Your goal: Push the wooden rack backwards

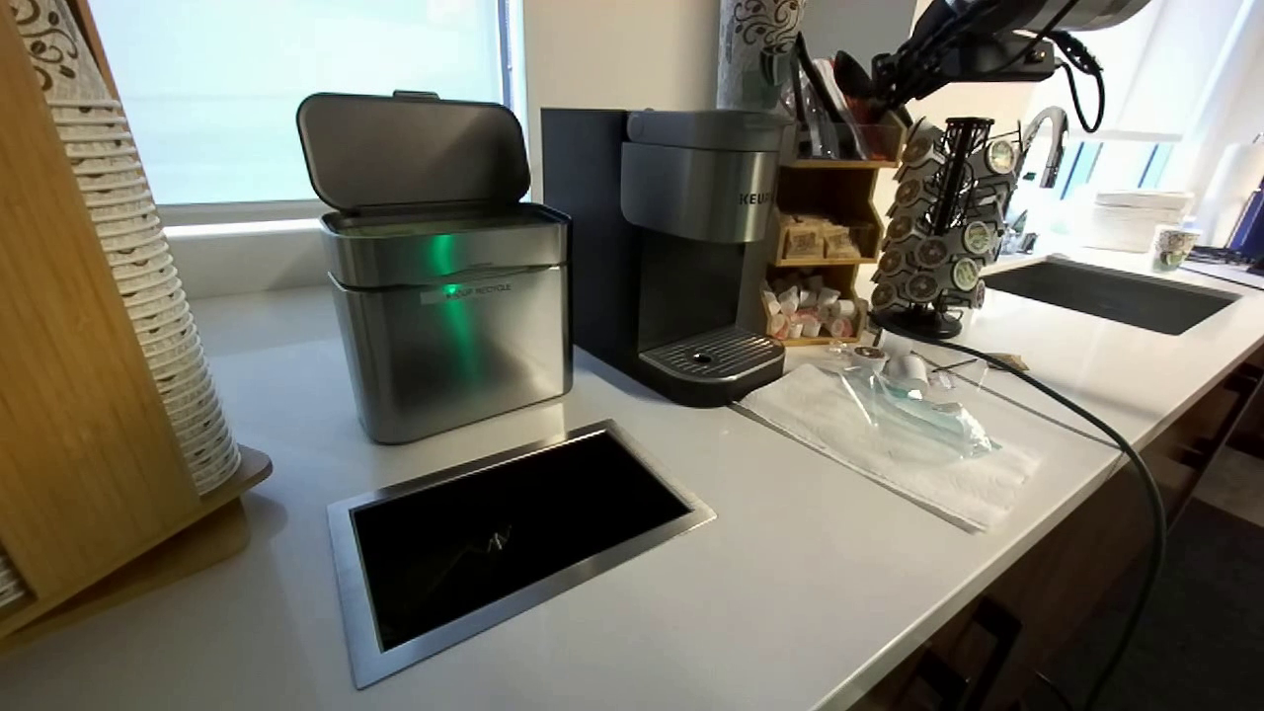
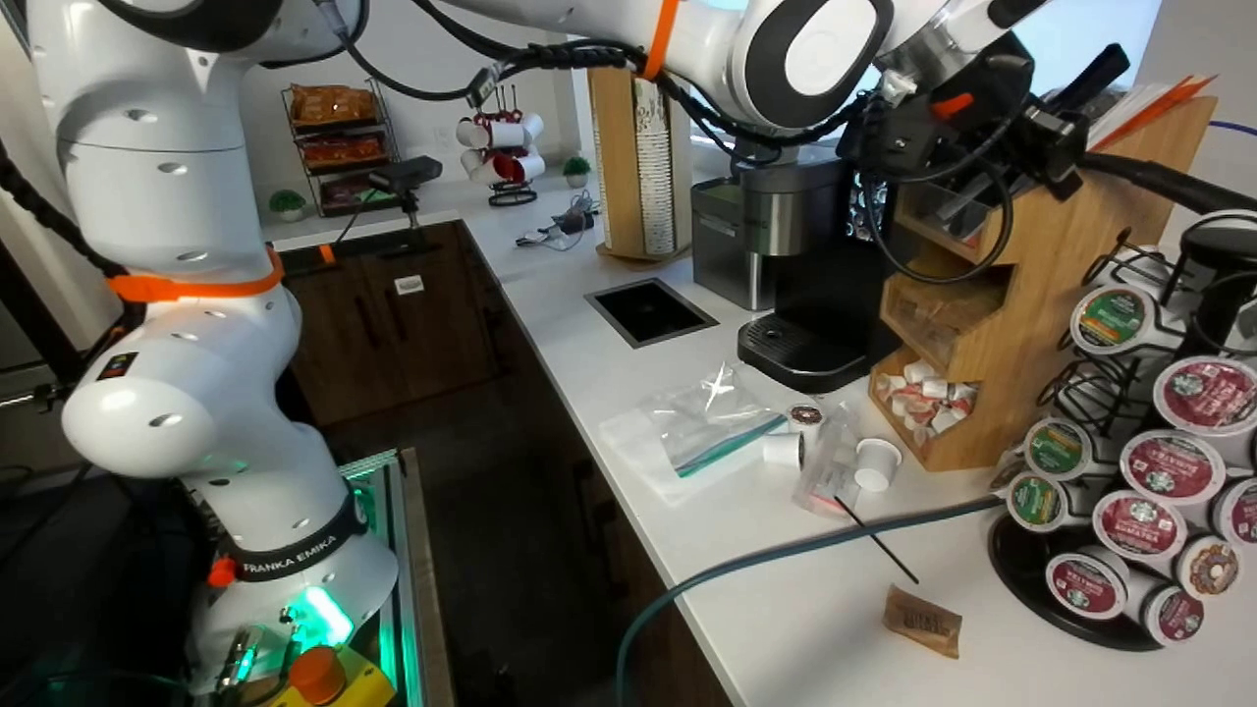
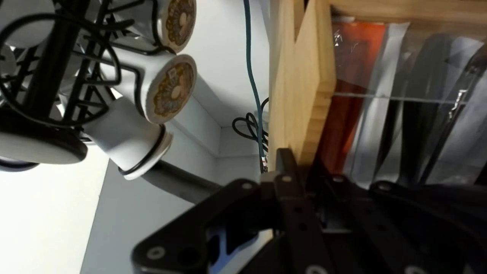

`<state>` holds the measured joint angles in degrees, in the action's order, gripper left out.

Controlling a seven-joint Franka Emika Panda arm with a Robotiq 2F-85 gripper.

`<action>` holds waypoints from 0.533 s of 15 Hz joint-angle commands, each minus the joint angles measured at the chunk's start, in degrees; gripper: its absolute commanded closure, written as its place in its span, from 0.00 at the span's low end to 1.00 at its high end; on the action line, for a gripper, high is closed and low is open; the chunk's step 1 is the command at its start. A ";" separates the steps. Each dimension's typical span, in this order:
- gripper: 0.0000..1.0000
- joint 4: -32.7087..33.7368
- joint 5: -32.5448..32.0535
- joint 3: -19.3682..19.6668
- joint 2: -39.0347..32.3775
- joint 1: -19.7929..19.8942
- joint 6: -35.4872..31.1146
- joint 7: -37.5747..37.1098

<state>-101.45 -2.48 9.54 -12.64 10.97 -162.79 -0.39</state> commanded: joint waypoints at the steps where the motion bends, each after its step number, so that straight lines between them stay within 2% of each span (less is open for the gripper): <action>1: 0.97 -0.17 1.08 -0.80 -0.56 0.06 -2.02 2.37; 6: 0.97 -0.74 1.44 -1.43 0.09 0.35 -0.79 5.19; 8: 0.97 -0.91 4.67 -3.83 0.47 2.02 0.13 10.63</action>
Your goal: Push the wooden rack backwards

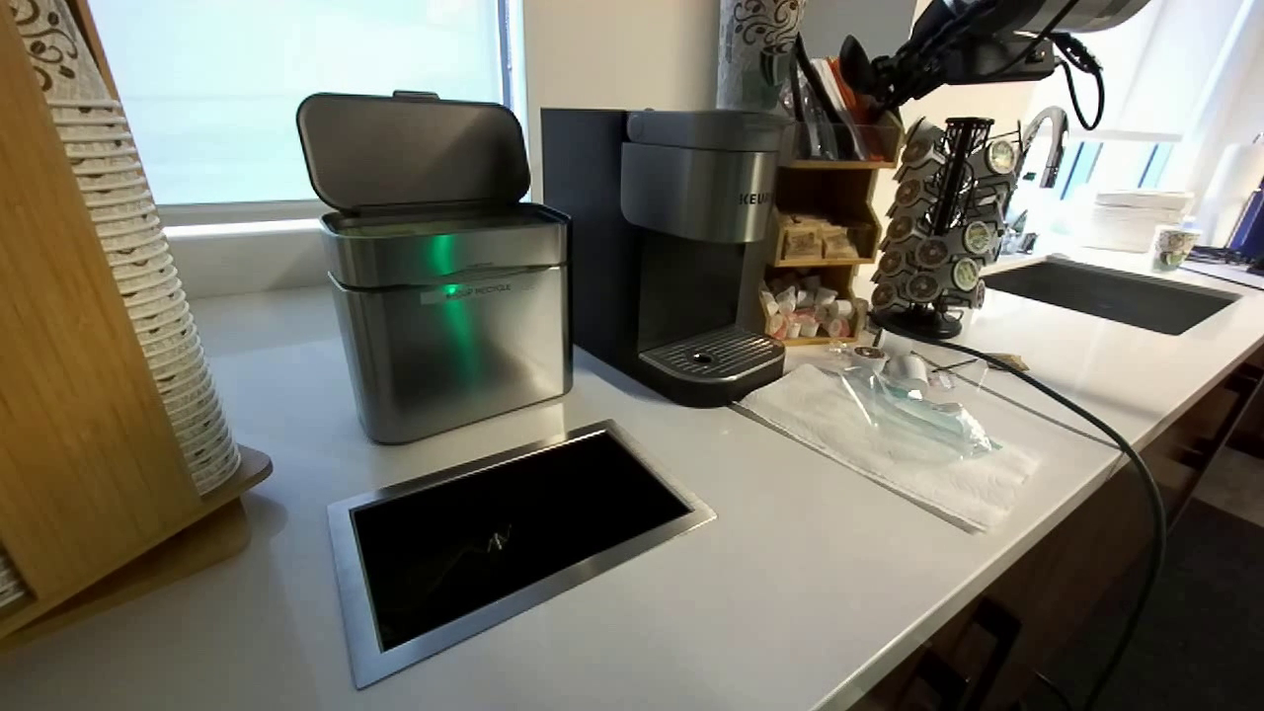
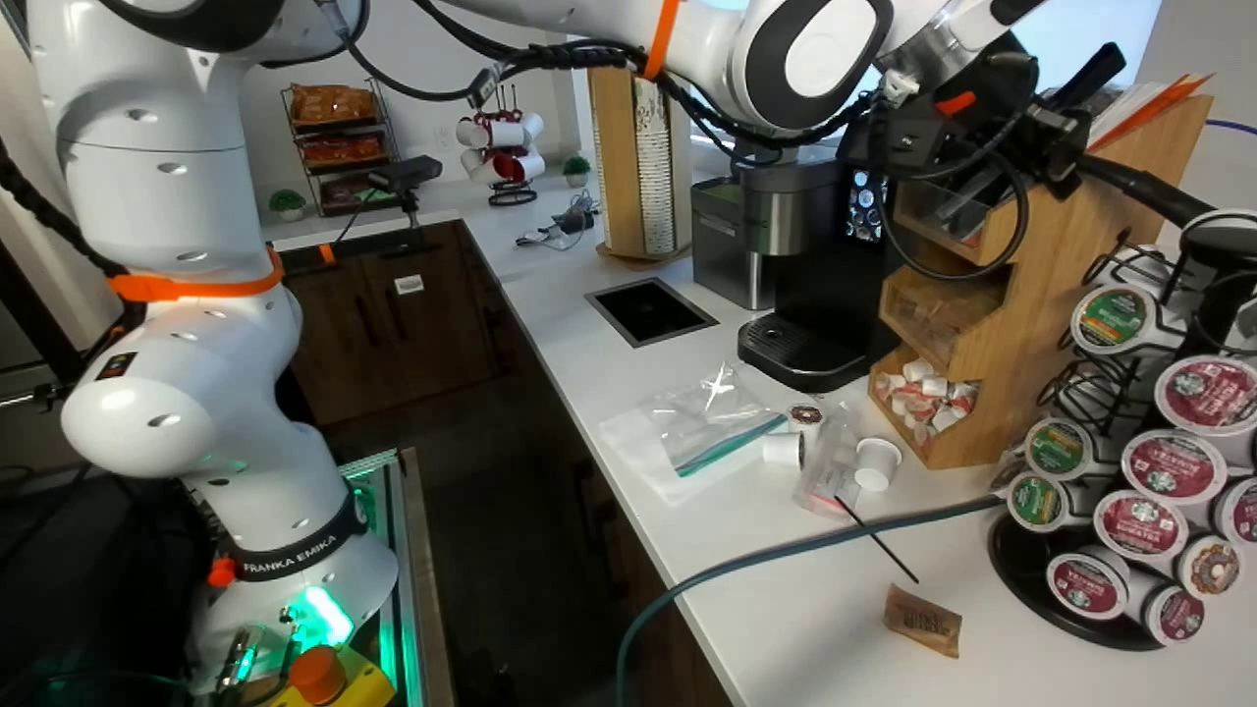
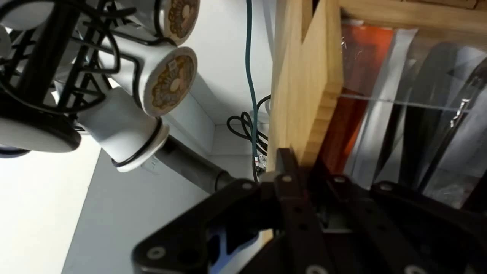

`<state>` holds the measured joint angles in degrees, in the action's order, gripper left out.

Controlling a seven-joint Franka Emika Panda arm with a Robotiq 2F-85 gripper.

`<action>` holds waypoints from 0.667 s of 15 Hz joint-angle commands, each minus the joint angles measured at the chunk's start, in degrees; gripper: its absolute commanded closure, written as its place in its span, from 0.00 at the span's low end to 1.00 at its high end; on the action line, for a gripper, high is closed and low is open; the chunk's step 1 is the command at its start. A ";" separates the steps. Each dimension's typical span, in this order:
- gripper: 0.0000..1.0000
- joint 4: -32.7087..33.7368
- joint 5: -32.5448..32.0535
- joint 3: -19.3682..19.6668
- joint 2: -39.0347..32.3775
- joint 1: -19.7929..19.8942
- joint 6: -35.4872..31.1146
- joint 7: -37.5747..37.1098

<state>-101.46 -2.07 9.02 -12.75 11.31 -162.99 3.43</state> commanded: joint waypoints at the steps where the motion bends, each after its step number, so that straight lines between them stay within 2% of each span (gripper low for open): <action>1: 0.97 -0.87 6.30 -4.67 0.76 2.59 0.63 10.14; 6: 0.97 1.39 10.09 -7.74 -0.36 5.36 0.53 19.45; 10: 0.97 2.09 8.13 -7.31 -1.41 5.41 -1.04 19.09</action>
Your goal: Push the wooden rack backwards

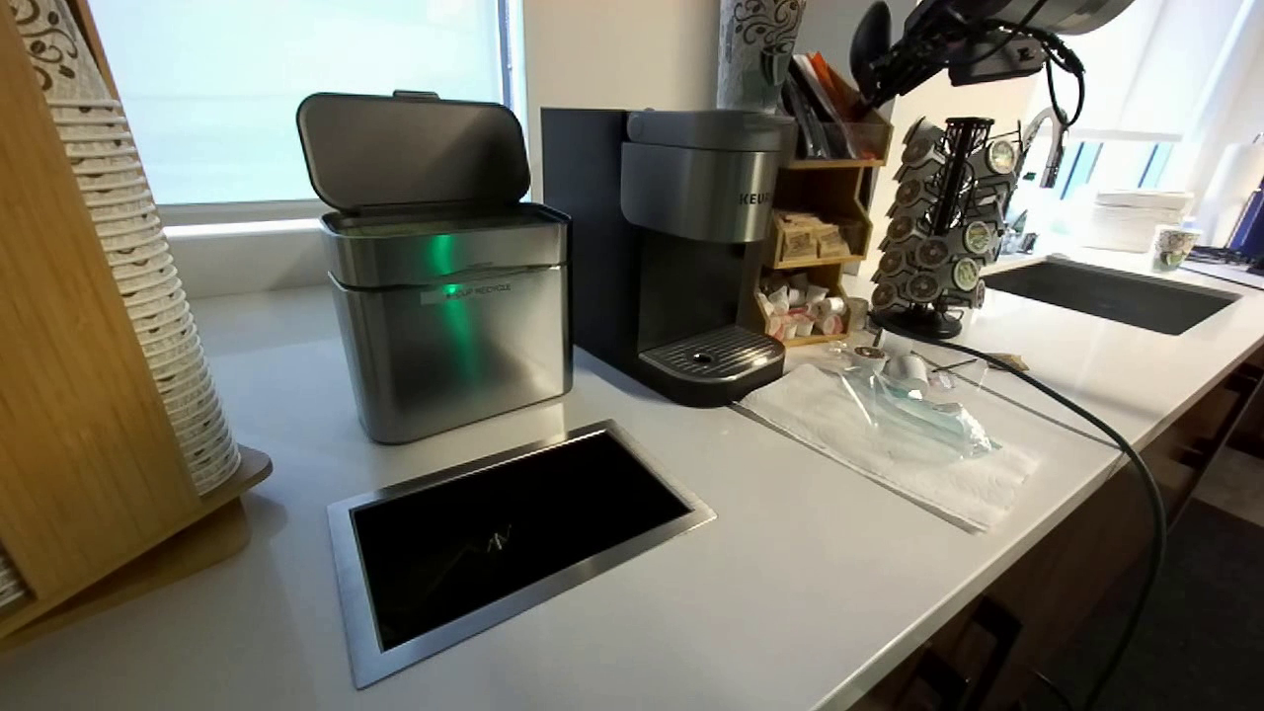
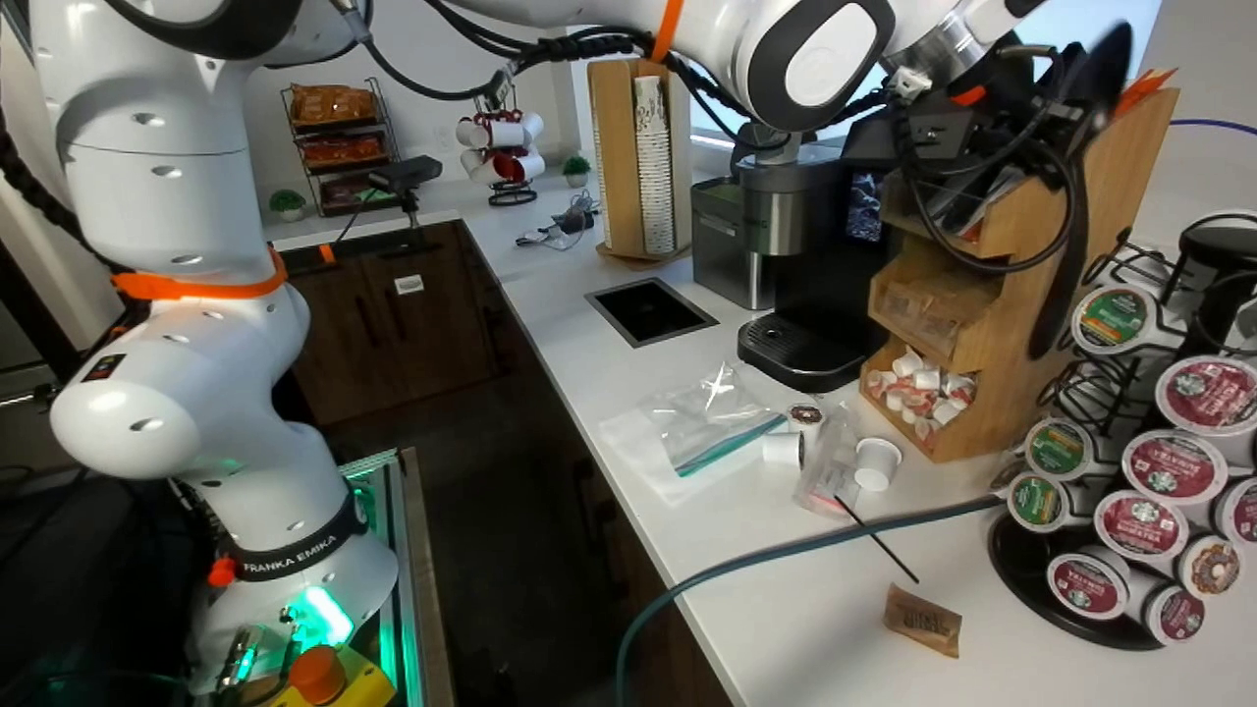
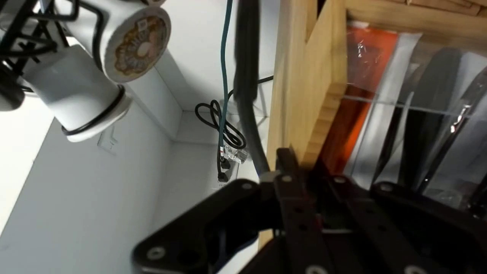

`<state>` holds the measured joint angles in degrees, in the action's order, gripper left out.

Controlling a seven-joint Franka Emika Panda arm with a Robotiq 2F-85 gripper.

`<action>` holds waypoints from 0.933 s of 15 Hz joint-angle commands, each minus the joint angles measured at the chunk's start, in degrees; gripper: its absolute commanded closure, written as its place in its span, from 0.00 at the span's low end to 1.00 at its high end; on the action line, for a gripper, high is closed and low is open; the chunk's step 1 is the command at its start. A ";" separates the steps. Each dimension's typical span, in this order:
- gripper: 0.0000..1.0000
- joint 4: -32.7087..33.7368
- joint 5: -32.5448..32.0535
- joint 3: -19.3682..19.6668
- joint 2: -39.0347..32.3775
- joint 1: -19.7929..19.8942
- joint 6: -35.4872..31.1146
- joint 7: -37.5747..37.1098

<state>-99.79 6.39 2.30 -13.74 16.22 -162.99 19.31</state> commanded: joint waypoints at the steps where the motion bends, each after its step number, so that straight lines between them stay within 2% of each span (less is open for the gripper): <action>1: 0.97 0.47 -0.98 -0.12 -0.58 0.25 -1.19 2.36; 2: 0.70 0.43 -1.42 0.20 -0.57 0.12 -1.05 1.93; 9: 0.17 -0.64 -3.68 1.40 1.45 -0.51 -1.02 0.89; 12: 0.00 -2.30 -2.46 2.10 5.63 -1.08 0.62 -1.04; 14: 0.00 -4.22 -5.23 4.54 10.14 -2.14 2.14 -6.15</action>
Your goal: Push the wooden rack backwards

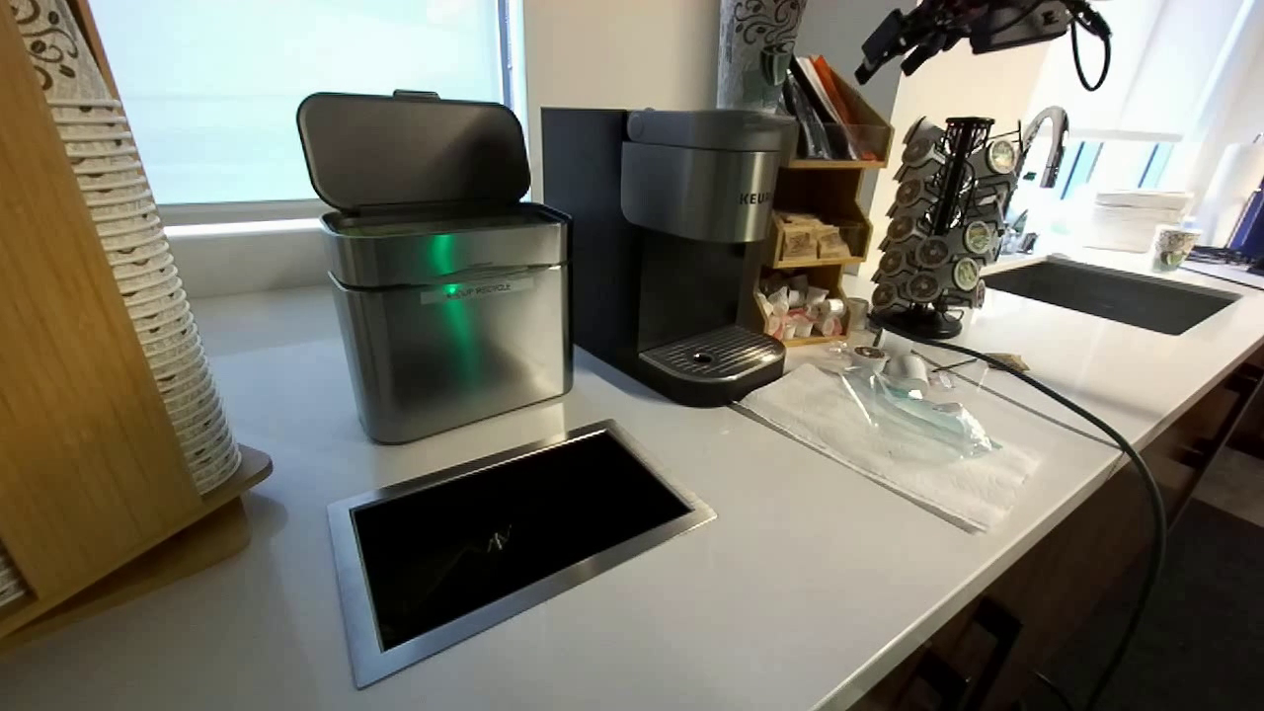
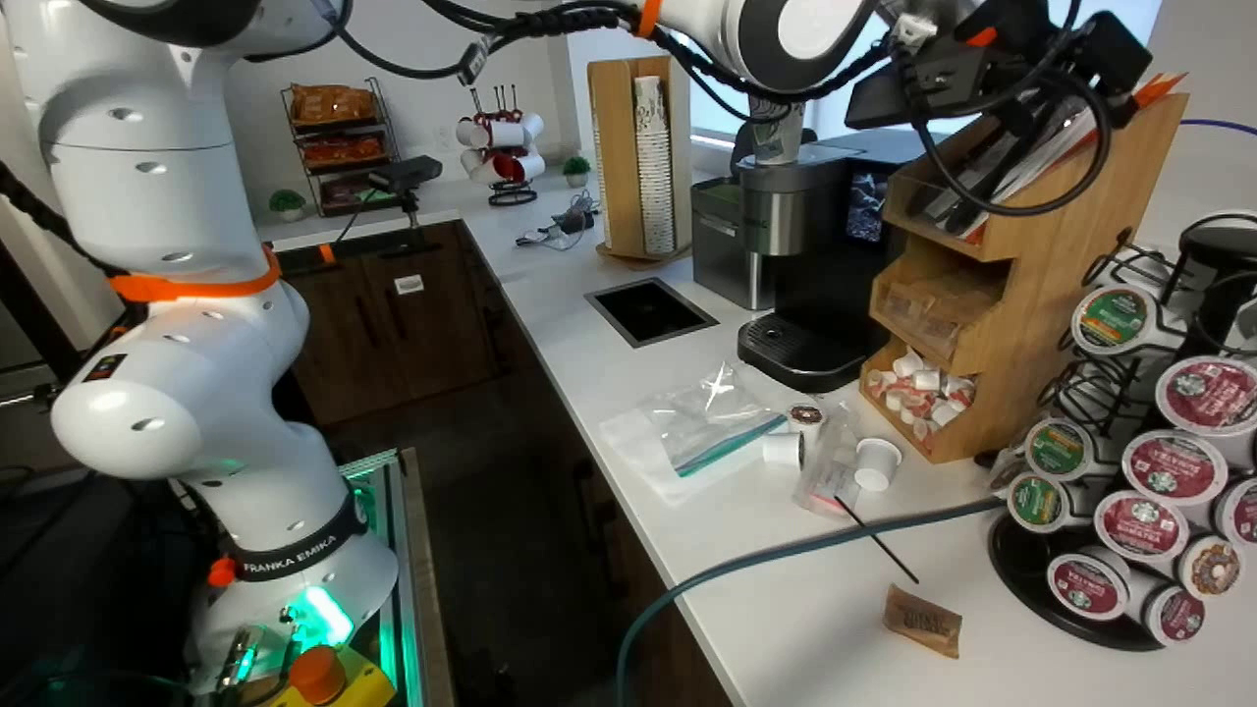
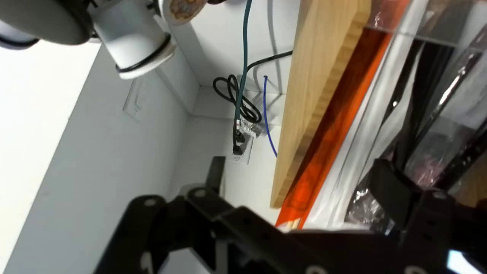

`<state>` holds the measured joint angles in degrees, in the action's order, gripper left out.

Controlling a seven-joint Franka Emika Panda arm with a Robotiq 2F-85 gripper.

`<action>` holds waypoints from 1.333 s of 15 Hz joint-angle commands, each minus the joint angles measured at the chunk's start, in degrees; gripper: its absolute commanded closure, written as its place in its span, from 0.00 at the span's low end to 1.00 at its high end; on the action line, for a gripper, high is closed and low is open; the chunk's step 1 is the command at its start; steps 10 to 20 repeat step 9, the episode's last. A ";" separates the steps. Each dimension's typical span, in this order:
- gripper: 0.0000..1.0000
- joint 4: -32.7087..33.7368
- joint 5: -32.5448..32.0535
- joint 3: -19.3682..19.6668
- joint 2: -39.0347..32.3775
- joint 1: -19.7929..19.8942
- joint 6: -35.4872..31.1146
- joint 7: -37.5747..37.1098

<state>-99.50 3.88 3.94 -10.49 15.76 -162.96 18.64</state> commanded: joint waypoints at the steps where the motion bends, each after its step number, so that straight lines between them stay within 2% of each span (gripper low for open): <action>1: 0.00 -5.99 -6.52 3.91 9.59 -1.64 2.43 -9.33; 3: 0.00 -8.08 -13.35 5.14 14.01 -1.08 3.79 -13.44; 4: 0.00 -9.91 -14.35 4.75 16.98 -0.59 6.34 -12.12; 5: 0.00 -12.27 -9.37 5.21 20.53 -2.29 10.39 -5.44; 7: 0.00 -15.05 -4.59 6.15 24.93 -4.40 14.93 1.03; 8: 0.00 -9.14 -8.22 6.33 18.80 -3.25 11.70 -4.13; 9: 0.00 -10.79 -7.02 6.46 21.24 -4.13 13.48 -2.25; 20: 0.00 -10.79 -7.02 6.46 21.24 -4.13 13.48 -2.25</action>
